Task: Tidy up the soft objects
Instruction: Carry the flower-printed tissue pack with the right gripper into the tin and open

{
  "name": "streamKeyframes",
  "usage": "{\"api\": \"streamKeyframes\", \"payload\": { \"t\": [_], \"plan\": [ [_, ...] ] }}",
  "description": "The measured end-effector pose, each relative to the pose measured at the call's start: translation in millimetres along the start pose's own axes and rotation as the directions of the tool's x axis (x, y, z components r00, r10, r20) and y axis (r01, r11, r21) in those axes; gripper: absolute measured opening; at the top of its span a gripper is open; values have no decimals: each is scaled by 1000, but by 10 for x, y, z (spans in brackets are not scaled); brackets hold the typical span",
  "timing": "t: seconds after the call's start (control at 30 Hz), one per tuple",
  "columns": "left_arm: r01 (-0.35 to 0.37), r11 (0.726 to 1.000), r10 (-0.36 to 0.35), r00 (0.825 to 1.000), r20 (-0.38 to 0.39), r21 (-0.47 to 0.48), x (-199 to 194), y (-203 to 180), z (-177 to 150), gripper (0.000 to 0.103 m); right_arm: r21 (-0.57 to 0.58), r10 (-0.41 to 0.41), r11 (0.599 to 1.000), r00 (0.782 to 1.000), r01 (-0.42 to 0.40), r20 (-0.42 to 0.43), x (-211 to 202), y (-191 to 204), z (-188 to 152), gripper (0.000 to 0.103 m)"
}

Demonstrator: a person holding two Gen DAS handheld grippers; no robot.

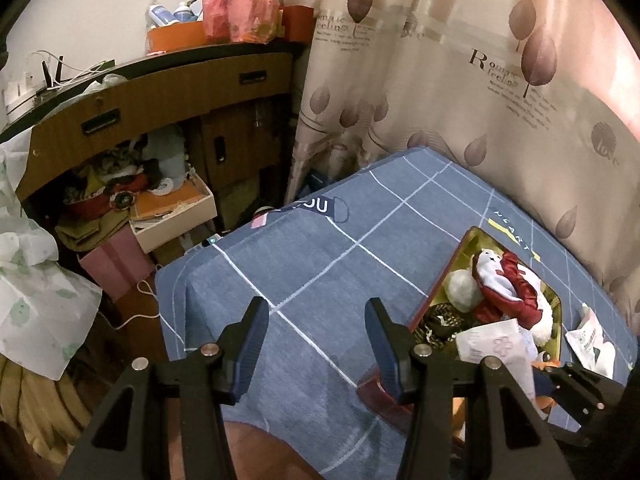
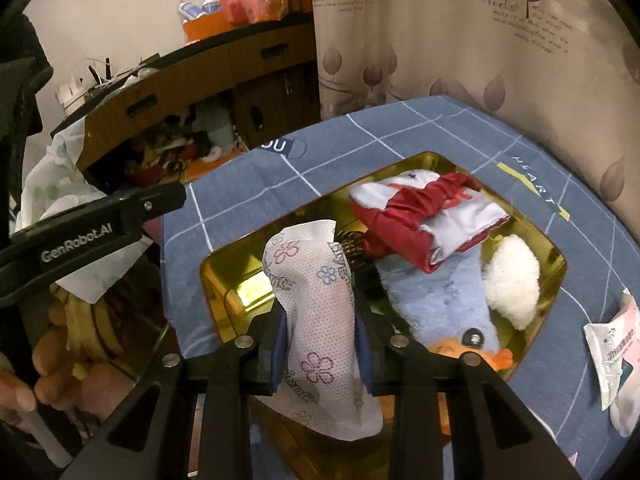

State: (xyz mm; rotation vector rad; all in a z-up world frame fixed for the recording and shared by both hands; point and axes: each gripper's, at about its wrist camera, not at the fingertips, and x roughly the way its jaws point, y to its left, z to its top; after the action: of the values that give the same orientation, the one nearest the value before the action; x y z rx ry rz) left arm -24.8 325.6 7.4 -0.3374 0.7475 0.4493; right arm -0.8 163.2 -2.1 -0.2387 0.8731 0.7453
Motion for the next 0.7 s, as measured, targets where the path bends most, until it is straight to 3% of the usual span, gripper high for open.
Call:
{"api": "streamKeyframes", "payload": {
  "t": [0.17,0.27,0.33,0.4,0.7],
  "plan": [
    [1,1000,-1,1000,4,8,-11,-28,-15,51,-15,-6,1000,1000,6,-11,75,37,-23,31],
    [1,1000,-1,1000,2,8,-12,-36,-16,51,-21,-13,1000,1000,13,-11,93,52,-30,37],
    [2,1000,-2,1000,-1,9,-14,-40,-16,51,-27,-18,999,1000,18,-9,86,63,-34,50],
    [1,1000,-1,1000,1,11,-15,-53,-13,51,-22,-16,1000,1000,16,-5,67,56,-36,56],
    [4,999,-4,1000,4,36,-13,-109,-38,51,-14,-21,1000,999,21,44,-170,46,-43,68]
  ]
}}
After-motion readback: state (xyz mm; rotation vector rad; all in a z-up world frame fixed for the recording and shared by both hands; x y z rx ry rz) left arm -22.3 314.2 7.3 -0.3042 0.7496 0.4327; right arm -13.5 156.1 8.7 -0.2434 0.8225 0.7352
